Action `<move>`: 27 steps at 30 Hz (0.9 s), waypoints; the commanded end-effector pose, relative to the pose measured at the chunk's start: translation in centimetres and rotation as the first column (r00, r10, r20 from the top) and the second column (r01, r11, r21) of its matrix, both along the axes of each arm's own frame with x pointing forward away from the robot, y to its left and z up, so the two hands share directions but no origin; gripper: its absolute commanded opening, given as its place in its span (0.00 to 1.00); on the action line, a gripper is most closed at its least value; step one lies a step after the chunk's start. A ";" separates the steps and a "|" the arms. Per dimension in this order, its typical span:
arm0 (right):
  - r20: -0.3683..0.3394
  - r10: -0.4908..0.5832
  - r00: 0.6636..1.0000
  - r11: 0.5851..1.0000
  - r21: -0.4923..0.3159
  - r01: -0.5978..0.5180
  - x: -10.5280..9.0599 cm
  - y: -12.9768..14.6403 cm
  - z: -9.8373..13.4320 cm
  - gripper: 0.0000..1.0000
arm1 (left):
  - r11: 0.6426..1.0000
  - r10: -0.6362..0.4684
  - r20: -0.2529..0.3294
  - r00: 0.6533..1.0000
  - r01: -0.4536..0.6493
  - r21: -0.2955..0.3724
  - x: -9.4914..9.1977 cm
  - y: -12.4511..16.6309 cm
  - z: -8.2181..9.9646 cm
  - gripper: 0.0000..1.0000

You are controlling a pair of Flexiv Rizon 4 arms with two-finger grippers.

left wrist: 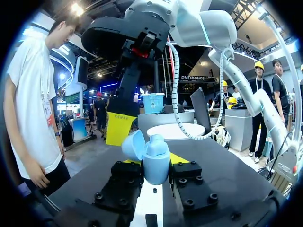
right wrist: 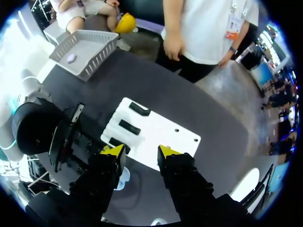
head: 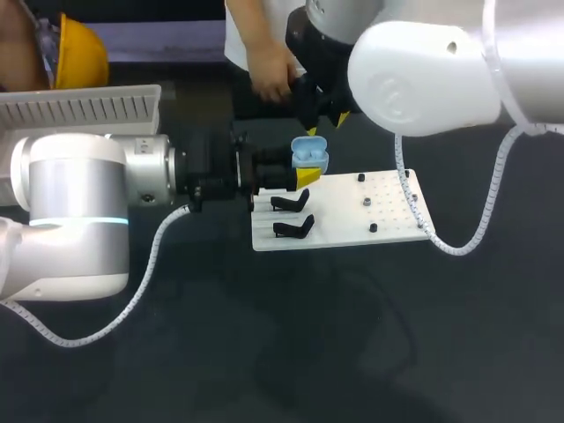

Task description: Pick up each earbud case from the left stands, insert the matching earbuds, close the lid, and place the case in the box.

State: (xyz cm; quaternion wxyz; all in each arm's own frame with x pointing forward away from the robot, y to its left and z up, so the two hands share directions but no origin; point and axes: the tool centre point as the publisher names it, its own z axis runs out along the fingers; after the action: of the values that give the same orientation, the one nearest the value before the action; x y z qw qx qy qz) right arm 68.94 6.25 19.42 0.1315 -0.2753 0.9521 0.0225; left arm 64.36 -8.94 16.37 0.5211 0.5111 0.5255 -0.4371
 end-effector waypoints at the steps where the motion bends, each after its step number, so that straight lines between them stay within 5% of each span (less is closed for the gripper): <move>1: -0.019 -0.002 1.000 1.000 -0.004 0.002 -0.1 0.1 -0.3 0.42 | 1.000 0.011 0.006 1.000 -0.011 -0.005 -0.1 0.0 0.0 0.00; 13: -0.021 -0.029 0.999 1.000 0.009 0.029 -2.3 -0.1 -0.3 0.42 | 1.000 0.011 0.006 1.000 -0.011 -0.005 -0.1 0.0 0.0 0.00; 20: 0.067 -0.142 0.988 0.989 0.039 0.140 -2.6 -2.5 1.8 0.48 | 1.000 0.017 0.006 1.000 -0.017 -0.022 0.3 0.7 0.4 0.00; 21: 0.077 -0.158 0.984 0.987 0.044 0.155 -2.8 -2.9 2.1 0.53 | 0.999 0.019 0.006 1.000 -0.019 -0.031 0.5 1.2 0.6 0.00; 24: 0.082 -0.186 0.979 0.982 0.057 0.182 -3.2 -4.1 2.3 1.00 | 0.998 0.059 0.057 0.997 -0.060 0.002 1.5 3.3 1.5 0.00; 27: 0.084 -0.203 0.976 0.978 0.056 0.199 -3.8 -4.7 2.2 1.00 | 0.992 0.124 0.096 0.988 -0.126 0.010 2.7 6.2 2.3 0.00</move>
State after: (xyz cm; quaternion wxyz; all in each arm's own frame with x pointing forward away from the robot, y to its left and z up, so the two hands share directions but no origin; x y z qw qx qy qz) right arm 66.60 2.53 21.70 0.1471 -0.1753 0.9734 0.0096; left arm 67.84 -5.15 17.49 0.5545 0.5110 0.5265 -0.3926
